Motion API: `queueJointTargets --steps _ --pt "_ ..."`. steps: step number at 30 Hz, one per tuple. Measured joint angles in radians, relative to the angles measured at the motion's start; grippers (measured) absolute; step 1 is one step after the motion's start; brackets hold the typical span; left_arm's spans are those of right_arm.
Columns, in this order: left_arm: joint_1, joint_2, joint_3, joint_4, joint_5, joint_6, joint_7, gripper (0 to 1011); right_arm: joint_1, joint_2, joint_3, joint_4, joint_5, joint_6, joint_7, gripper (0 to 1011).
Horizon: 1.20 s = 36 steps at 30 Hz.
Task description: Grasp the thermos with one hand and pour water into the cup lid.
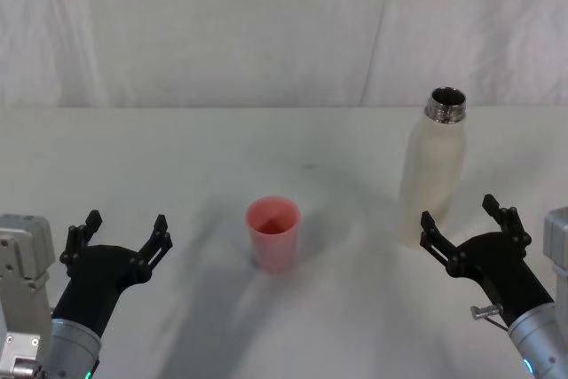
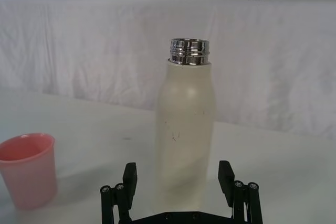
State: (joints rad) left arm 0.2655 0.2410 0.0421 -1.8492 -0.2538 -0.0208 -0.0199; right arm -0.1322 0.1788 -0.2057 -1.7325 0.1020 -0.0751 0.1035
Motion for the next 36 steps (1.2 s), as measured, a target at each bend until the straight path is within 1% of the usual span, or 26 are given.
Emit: queueJointTargets --steps 6,12,14,22,36 --pt "0.0 0.0 0.0 0.0 0.0 0.0 0.0 1001 0.022 -0.018 0.013 0.035 0.015 -0.013 0.032 1001" --pt "0.0 0.0 0.0 0.0 0.0 0.0 0.0 1001 0.046 -0.035 0.023 0.074 0.026 -0.029 0.049 1001" --pt "0.0 0.0 0.0 0.0 0.0 0.0 0.0 1001 0.049 -0.037 0.023 0.08 0.027 -0.032 0.051 1001" --pt "0.0 0.0 0.0 0.0 0.0 0.0 0.0 1001 0.093 -0.052 0.021 0.137 0.033 -0.051 0.072 1001" --pt "0.0 0.0 0.0 0.0 0.0 0.0 0.0 1001 0.154 -0.066 0.022 0.222 0.043 -0.072 0.082 1001"
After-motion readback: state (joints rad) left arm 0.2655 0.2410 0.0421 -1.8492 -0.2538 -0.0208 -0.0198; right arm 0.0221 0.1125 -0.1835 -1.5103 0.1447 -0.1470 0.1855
